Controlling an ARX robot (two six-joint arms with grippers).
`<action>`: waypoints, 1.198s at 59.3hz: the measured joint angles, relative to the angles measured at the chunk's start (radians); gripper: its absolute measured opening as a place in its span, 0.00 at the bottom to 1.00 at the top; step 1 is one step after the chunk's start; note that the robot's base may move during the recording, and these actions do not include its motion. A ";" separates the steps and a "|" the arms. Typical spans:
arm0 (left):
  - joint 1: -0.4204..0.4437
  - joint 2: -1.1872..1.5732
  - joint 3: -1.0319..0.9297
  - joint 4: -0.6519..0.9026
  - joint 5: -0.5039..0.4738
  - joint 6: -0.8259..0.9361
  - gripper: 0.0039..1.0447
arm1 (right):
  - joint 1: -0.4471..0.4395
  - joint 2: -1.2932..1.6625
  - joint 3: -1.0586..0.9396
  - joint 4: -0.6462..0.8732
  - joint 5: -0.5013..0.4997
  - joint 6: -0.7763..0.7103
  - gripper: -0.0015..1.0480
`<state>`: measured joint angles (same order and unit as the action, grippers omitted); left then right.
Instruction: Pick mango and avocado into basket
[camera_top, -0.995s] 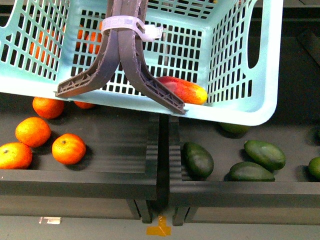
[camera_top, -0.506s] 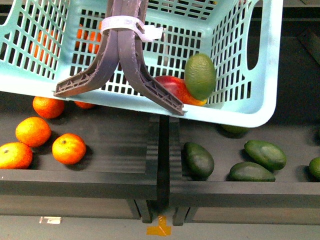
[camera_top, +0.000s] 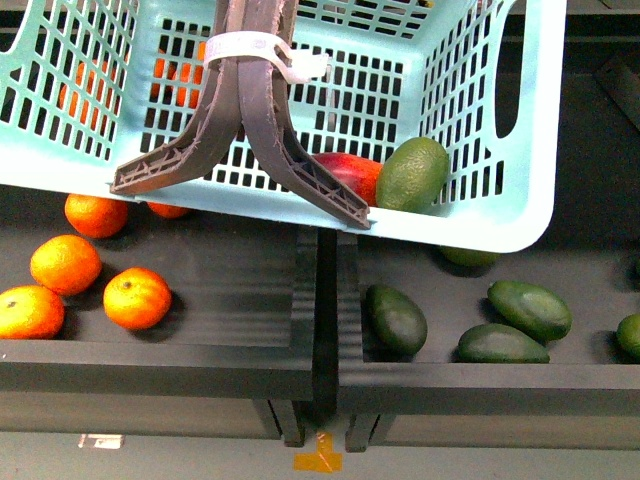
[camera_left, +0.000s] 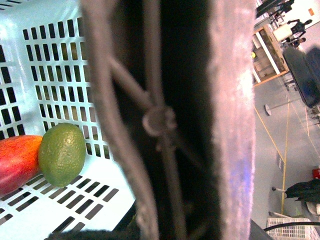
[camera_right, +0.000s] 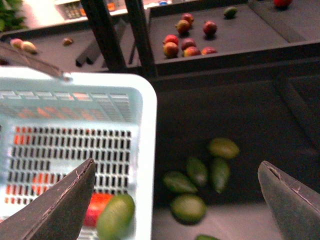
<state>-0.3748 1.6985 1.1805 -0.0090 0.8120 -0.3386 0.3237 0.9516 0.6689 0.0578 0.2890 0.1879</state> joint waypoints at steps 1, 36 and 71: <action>0.000 0.000 0.000 0.000 0.000 0.000 0.11 | 0.007 -0.039 -0.039 0.015 0.022 -0.021 0.89; -0.002 0.000 0.000 0.000 0.000 0.001 0.11 | -0.174 -0.403 -0.494 0.307 -0.148 -0.185 0.02; -0.001 0.000 0.000 0.000 0.000 0.001 0.11 | -0.320 -0.654 -0.628 0.192 -0.287 -0.185 0.02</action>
<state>-0.3759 1.6985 1.1805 -0.0090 0.8116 -0.3374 0.0036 0.2974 0.0410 0.2501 0.0021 0.0029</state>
